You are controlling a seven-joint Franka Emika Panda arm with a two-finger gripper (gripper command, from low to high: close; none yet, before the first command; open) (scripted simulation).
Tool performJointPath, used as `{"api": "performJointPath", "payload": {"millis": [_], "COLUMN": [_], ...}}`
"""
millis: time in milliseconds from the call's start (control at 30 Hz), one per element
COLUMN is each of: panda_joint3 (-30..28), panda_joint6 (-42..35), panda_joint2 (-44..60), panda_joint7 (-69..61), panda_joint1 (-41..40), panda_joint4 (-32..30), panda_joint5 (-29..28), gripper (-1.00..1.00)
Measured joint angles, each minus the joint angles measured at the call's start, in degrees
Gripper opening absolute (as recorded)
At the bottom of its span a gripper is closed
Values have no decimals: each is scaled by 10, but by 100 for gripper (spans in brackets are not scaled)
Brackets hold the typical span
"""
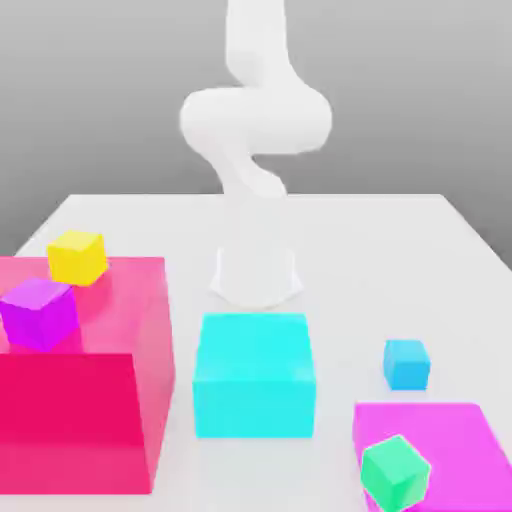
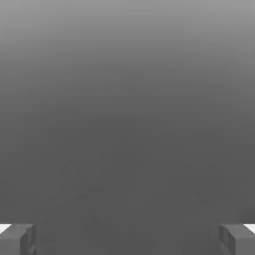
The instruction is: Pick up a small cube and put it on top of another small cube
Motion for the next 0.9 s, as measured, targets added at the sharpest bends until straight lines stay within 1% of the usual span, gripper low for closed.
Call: {"api": "performJointPath", "payload": {"millis": [367,500,600,733,833,867,900], "panda_joint3": [24,46,71,63,30,20,20], "panda_joint6": [159,223,277,347,399,413,413], "panda_joint2": [217,307,384,473,535,552,552], "panda_joint7": [-262,-366,-434,-422,-401,-399,-399], "panda_joint1": [185,248,290,299,326,335,335], "panda_joint4": [-172,-238,-287,-288,-278,-275,-275], "panda_joint5": [15,19,9,-38,-67,-71,-71], "gripper": [0,0,0,0,0,-100,-100]}}
